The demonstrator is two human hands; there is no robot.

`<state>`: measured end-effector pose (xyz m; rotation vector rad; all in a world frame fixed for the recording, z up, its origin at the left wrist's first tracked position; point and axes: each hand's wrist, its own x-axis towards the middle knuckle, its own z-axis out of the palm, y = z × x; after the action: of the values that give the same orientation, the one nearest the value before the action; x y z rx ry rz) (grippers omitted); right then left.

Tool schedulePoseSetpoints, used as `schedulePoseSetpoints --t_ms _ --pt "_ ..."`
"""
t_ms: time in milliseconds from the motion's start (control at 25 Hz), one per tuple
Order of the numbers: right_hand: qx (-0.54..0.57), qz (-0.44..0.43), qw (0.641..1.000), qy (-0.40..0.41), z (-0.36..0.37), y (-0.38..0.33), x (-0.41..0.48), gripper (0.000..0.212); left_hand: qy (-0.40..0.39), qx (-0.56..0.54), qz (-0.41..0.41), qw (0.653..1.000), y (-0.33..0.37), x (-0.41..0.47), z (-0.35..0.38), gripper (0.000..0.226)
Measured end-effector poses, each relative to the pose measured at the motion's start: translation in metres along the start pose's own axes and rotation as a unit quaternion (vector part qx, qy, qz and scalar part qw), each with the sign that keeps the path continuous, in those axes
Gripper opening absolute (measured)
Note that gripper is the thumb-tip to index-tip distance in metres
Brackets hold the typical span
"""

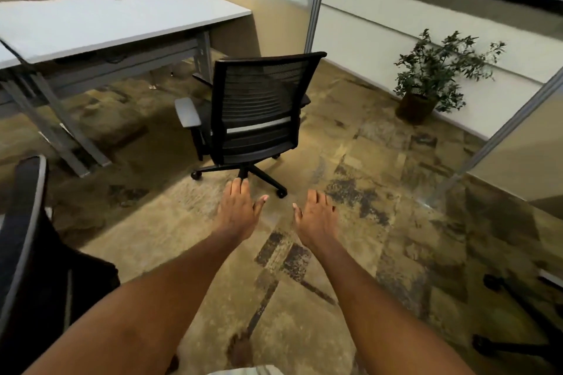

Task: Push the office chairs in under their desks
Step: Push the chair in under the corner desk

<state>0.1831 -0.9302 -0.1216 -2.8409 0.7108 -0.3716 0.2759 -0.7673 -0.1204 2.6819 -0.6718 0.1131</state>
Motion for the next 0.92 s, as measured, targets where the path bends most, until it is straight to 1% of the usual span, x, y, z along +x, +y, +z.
schedulePoseSetpoints --t_ms 120,360,520,640,680,720,760,840,920 --pt "-0.003 0.007 1.0 0.025 -0.006 0.008 0.086 0.043 0.013 0.001 -0.007 1.0 0.011 0.086 -0.003 0.073" --pt "0.017 -0.022 0.997 0.071 -0.014 0.036 0.246 0.043 0.1 -0.021 -0.031 0.994 0.034 0.226 -0.014 0.065" --pt "0.045 -0.061 0.994 0.072 -0.019 0.053 0.363 0.048 0.167 -0.03 -0.083 0.982 0.042 0.321 -0.027 0.065" --pt "0.08 -0.109 0.989 0.058 -0.025 0.068 0.452 0.056 0.234 -0.008 -0.135 0.963 0.051 0.382 -0.035 0.064" --pt "0.087 -0.118 0.988 0.05 -0.025 0.07 0.478 0.06 0.242 0.002 -0.144 0.96 0.05 0.398 -0.04 0.064" --pt "0.082 -0.133 0.987 0.038 -0.025 0.072 0.508 0.064 0.238 0.015 -0.156 0.959 0.05 0.416 -0.042 0.066" --pt "0.072 -0.135 0.988 0.032 -0.026 0.069 0.514 0.07 0.223 0.026 -0.151 0.963 0.044 0.417 -0.048 0.071" --pt "0.059 -0.158 0.986 -0.014 -0.022 0.067 0.552 0.081 0.17 0.061 -0.151 0.972 0.037 0.442 -0.05 0.08" --pt "0.03 -0.186 0.981 -0.045 -0.014 0.061 0.585 0.089 0.124 0.067 -0.15 0.979 0.027 0.464 -0.047 0.087"
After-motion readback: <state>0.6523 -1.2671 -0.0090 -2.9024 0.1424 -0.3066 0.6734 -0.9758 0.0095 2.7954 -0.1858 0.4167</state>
